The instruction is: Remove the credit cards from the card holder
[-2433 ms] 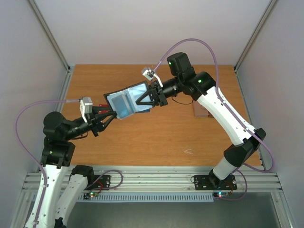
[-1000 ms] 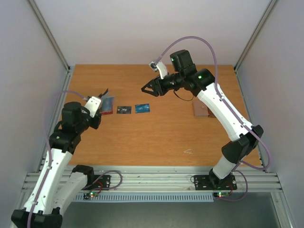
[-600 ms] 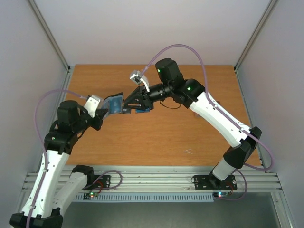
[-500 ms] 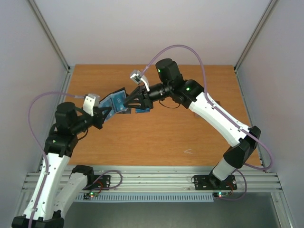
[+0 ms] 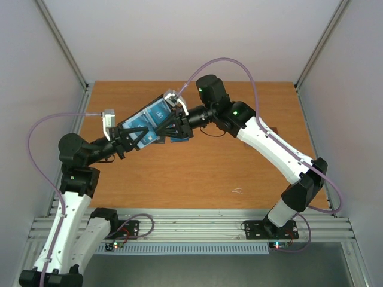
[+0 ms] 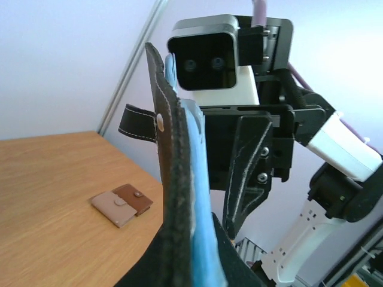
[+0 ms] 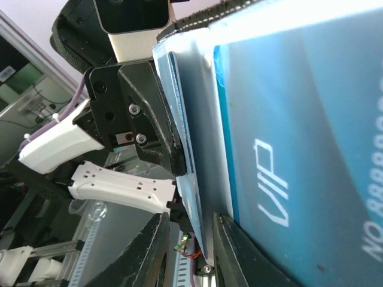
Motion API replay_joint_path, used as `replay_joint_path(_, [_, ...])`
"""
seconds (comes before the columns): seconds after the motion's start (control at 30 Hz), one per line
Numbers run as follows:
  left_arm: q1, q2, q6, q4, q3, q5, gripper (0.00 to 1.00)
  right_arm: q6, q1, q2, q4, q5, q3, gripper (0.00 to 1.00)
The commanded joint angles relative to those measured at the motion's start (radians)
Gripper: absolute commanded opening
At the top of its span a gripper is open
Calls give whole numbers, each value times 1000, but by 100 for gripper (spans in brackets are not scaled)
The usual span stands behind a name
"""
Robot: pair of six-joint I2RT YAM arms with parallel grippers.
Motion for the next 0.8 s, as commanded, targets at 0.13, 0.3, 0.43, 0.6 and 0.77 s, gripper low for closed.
replay_joint_path(0.13, [4, -3, -48, 172, 2, 88, 0, -11, 16, 16, 4, -92, 33, 14])
replay_joint_path(0.3, [2, -2, -43, 175, -3, 88, 0, -21, 33, 50, -16, -127, 73, 11])
replay_joint_path(0.43, [2, -4, -47, 169, -10, 78, 0, -37, 31, 35, -8, -137, 73, 1])
replay_joint_path(0.6, [2, -11, -37, 124, -16, 69, 10, -17, -18, 1, 22, -162, 39, 1])
replay_joint_path(0.77, [2, -18, -37, 94, -28, 77, 23, -95, -45, -10, -92, -124, 72, 1])
